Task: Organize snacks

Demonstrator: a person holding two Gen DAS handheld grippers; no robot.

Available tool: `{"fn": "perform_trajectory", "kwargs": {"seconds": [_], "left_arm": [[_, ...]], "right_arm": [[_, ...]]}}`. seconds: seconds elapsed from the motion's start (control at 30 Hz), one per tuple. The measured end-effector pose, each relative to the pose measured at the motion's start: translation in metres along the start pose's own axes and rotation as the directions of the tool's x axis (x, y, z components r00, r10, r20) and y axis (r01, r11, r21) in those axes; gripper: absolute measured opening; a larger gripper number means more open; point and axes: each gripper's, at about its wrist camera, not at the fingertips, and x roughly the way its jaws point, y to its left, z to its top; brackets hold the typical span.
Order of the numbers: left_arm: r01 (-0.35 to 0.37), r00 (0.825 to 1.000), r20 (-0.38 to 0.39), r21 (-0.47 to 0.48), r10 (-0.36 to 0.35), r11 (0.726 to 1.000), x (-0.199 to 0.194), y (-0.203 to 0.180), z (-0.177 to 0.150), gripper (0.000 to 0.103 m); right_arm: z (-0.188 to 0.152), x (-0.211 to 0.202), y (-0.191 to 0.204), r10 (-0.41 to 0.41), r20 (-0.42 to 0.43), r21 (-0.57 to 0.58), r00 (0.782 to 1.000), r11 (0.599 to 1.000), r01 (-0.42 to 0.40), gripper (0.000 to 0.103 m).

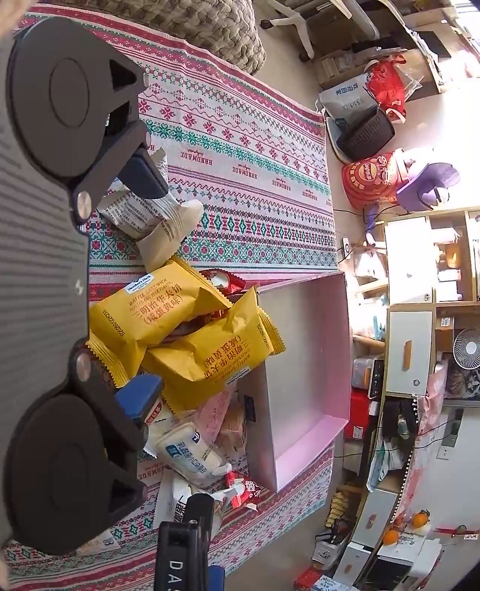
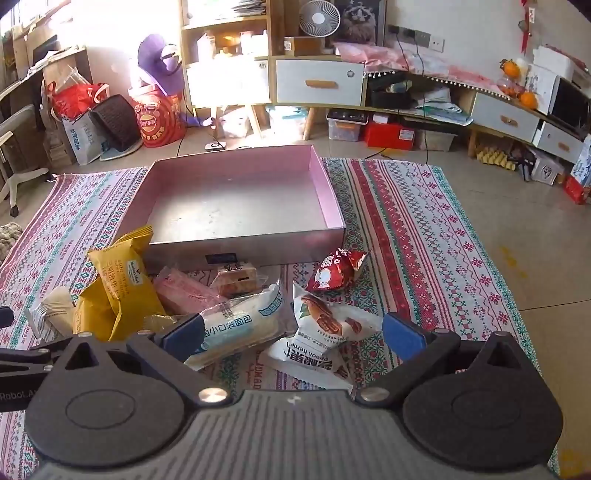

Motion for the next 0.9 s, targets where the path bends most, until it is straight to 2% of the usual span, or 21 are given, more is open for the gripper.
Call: {"fn": "perform_trajectory", "kwargs": {"seconds": [0.13, 0.9], "left_arm": [[-0.005, 1.0, 0.01, 0.004, 0.005, 1.0, 0.0, -0.001, -0.004, 0.103], [-0.011, 1.0, 0.003, -0.004, 0.011, 1.0, 0.002, 0.0, -0.003, 0.103]], "right_arm": [[-0.006, 0.0, 0.019, 0.01, -0.014, -0.003, 1.0, 1.0, -0.01, 0.103], [-0.01, 0.004, 0.029, 0.006, -0.027, -0.032, 1.0, 0.999, -0.007, 0.103]]}}
